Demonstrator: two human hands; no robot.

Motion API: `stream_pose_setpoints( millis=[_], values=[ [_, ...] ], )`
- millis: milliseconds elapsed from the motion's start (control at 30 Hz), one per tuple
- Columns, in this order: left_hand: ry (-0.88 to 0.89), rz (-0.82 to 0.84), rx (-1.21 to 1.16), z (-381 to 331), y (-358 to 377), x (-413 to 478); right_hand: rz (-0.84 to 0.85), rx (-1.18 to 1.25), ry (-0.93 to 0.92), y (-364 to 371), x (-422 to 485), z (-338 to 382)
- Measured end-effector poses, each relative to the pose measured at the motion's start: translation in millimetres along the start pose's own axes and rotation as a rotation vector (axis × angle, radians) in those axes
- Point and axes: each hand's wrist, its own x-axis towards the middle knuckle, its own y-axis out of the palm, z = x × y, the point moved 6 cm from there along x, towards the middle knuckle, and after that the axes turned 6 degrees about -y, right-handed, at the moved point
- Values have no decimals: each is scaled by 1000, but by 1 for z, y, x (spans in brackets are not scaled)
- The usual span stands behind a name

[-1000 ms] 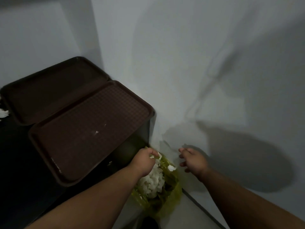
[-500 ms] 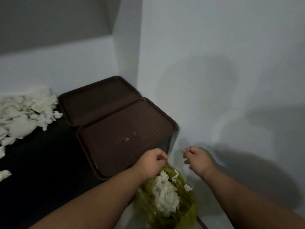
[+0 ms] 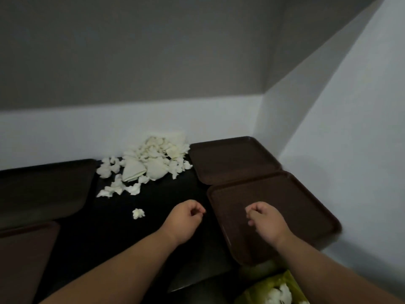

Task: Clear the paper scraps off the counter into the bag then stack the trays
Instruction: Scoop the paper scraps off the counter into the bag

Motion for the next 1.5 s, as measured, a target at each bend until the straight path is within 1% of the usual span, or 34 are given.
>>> stream_pose_setpoints(
  millis=[133, 233, 333, 400, 533, 600, 667, 733, 800, 967, 1100, 1200, 1300, 1433, 1500],
  values=[
    [-118, -146, 8, 69, -93, -2, 121, -31, -53, 76, 14, 57],
    [-175, -230, 12, 115, -141, -6, 194, -80, -101, 130, 17, 82],
    [-196, -228, 55, 145, -167, -3, 246, -133, -140, 173, 21, 94],
    [-179, -212, 158, 155, -176, 0, 278, -154, -124, 194, 28, 94],
    [-70, -188, 582, 158, -172, 5, 323, -274, -143, 221, 53, 93],
    [-29, -148, 726, 154, -163, 14, 326, -314, -171, 225, 70, 99],
    [-56, -138, 745, 153, -157, 26, 306, -312, -170, 229, 91, 105],
    [-124, -155, 737, 156, -153, 43, 266, -296, -155, 233, 111, 109],
    [-159, -169, 788, 160, -152, 62, 230, -282, -143, 238, 130, 110],
    [-137, -216, 942, 175, -160, 103, 188, -303, -121, 253, 175, 101],
    [-99, -305, 945, 184, -175, 129, 183, -379, -118, 265, 211, 104],
    [-111, -278, 906, 189, -183, 147, 215, -461, -155, 275, 239, 114],
    [-59, -307, 818, 191, -186, 150, 248, -520, -173, 285, 263, 120],
    [-19, -375, 767, 193, -189, 144, 245, -661, -308, 303, 276, 123],
    [-21, -397, 758, 195, -190, 144, 227, -693, -313, 306, 277, 119]
  ],
)
